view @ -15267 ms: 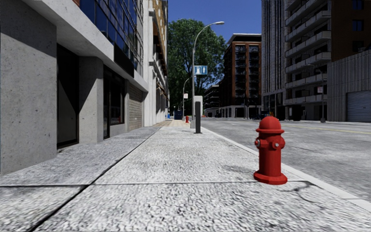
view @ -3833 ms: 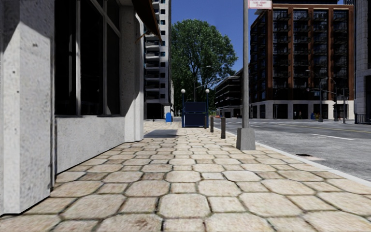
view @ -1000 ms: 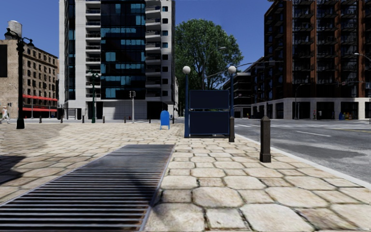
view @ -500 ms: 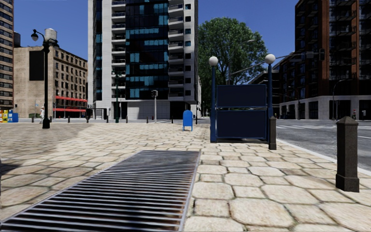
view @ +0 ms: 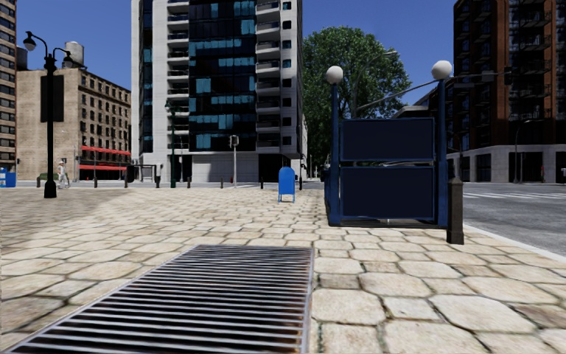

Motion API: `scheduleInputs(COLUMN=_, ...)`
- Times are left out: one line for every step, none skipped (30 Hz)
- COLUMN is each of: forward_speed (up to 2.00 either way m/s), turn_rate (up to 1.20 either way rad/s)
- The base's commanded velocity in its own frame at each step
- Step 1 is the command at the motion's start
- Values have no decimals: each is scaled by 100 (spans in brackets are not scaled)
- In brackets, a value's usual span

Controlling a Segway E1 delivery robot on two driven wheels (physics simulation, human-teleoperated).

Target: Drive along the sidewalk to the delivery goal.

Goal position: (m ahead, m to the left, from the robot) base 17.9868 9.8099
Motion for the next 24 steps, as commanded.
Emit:
scheduleInputs(forward_speed=200, turn_rate=0)
scheduleInputs(forward_speed=200, turn_rate=0)
scheduleInputs(forward_speed=200, turn_rate=0)
scheduleInputs(forward_speed=200, turn_rate=0)
scheduleInputs(forward_speed=200, turn_rate=0)
scheduleInputs(forward_speed=200, turn_rate=0)
scheduleInputs(forward_speed=200, turn_rate=0)
scheduleInputs(forward_speed=200, turn_rate=0)
scheduleInputs(forward_speed=200, turn_rate=0)
scheduleInputs(forward_speed=200, turn_rate=0)
scheduleInputs(forward_speed=200, turn_rate=0)
scheduleInputs(forward_speed=200, turn_rate=0)
scheduleInputs(forward_speed=200, turn_rate=0)
scheduleInputs(forward_speed=200, turn_rate=0)
scheduleInputs(forward_speed=200, turn_rate=0)
scheduleInputs(forward_speed=200, turn_rate=0)
scheduleInputs(forward_speed=200, turn_rate=0)
scheduleInputs(forward_speed=200, turn_rate=0)
scheduleInputs(forward_speed=200, turn_rate=0)
scheduleInputs(forward_speed=200, turn_rate=0)
scheduleInputs(forward_speed=200, turn_rate=0)
scheduleInputs(forward_speed=200, turn_rate=0)
scheduleInputs(forward_speed=200, turn_rate=0)
scheduleInputs(forward_speed=200, turn_rate=0)
